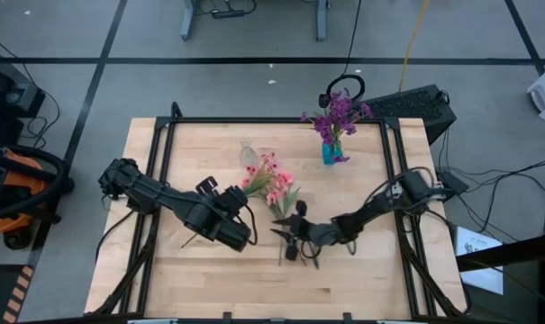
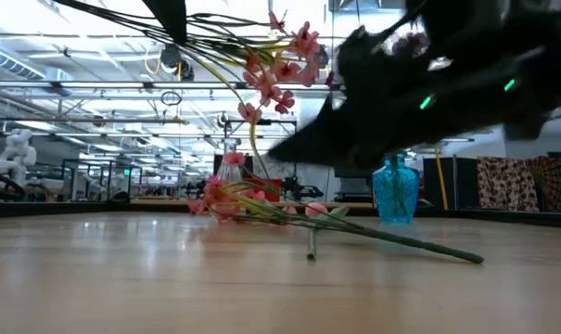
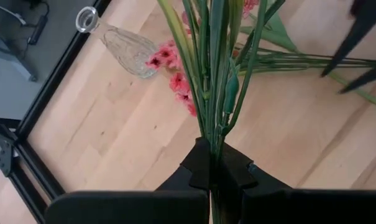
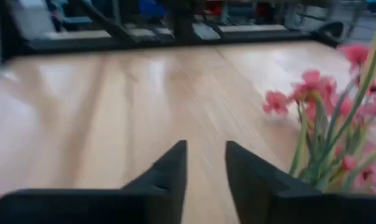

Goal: Sort flowers into vase by color
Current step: Put the left pink flower into the transparent vase

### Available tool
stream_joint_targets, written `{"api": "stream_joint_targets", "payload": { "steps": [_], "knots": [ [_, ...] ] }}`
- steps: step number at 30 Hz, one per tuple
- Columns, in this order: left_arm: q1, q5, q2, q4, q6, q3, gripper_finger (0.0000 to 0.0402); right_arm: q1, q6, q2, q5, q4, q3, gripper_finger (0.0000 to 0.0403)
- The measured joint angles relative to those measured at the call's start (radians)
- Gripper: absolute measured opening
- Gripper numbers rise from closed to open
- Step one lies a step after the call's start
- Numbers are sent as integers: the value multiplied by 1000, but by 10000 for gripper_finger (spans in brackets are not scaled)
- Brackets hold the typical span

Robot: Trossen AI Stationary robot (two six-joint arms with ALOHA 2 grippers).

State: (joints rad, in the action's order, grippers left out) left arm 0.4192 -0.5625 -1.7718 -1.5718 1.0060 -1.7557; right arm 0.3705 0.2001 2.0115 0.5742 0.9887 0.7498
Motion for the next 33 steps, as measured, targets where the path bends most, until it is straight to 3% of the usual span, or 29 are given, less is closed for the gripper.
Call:
{"api": "stream_joint_targets", "payload": {
  "steps": [5,7,14,20,30,33],
  "knots": [
    [7,2,0,0,-1,0,9,-50,70,122,77,3,74,21],
    [13,5,0,0,-1,0,9,-69,105,153,88,3,77,6],
    [23,6,27,0,-40,0,8,-108,178,206,5,41,79,4],
    [6,-78,87,1,-54,0,9,-109,179,212,2,62,78,3],
    [8,-369,169,14,-101,0,8,-85,90,150,-6,163,77,8],
    [7,-387,170,107,-183,0,9,-70,29,92,-10,171,77,12]
  ]
}}
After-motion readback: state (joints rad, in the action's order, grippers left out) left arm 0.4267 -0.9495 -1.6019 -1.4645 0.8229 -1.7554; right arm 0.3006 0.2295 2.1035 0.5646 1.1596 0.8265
